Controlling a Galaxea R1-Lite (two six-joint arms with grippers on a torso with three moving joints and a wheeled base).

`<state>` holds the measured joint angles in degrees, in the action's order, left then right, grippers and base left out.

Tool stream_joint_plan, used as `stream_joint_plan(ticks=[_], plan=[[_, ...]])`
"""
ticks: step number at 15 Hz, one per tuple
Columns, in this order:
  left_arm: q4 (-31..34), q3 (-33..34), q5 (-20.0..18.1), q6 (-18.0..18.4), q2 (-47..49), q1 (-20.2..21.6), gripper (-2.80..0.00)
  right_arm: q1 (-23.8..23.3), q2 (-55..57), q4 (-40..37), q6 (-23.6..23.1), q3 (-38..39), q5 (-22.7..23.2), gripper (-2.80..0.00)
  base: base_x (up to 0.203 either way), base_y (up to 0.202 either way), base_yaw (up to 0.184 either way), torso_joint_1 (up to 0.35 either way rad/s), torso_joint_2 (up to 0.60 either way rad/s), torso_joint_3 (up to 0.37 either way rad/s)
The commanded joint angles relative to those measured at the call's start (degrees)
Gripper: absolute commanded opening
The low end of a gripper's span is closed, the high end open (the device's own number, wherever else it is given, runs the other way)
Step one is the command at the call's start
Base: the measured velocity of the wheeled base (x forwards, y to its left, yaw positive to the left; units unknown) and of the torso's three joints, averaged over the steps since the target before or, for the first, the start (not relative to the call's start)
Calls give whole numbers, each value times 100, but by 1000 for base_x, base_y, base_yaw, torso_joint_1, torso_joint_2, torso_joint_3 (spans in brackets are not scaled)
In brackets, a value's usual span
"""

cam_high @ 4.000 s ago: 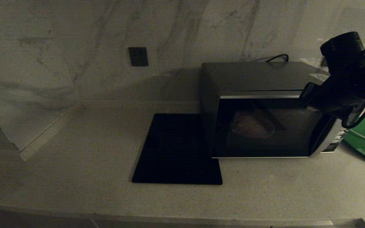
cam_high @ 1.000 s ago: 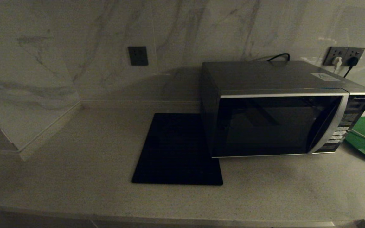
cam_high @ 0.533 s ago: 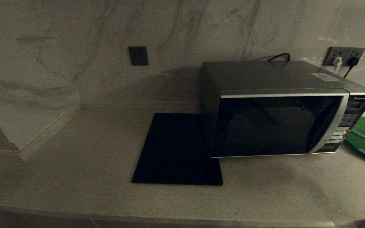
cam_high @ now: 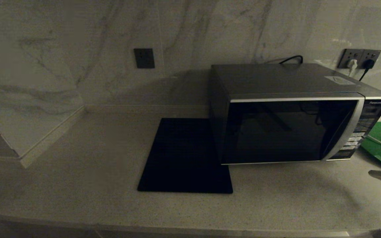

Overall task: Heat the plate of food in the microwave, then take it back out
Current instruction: Open the microwave oven

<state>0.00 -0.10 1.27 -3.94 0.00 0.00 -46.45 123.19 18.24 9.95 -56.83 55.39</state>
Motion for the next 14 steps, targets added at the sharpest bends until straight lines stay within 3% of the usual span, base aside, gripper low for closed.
stream_joint_plan(ticks=[1,6,12,14], plan=[[0,1,5,-2,0,0,-280,88,364,12,39,-319,33,-280,0,0,0,0,0,0],[0,1,5,-2,0,0,-280,259,489,89,482,-654,33,-280,0,0,0,0,0,0],[0,1,5,-2,0,0,-280,595,518,92,1559,-1315,15,-280,0,0,0,0,0,0],[0,1,5,-2,0,0,-280,669,597,92,1589,-1371,7,-280,0,0,0,0,0,0]])
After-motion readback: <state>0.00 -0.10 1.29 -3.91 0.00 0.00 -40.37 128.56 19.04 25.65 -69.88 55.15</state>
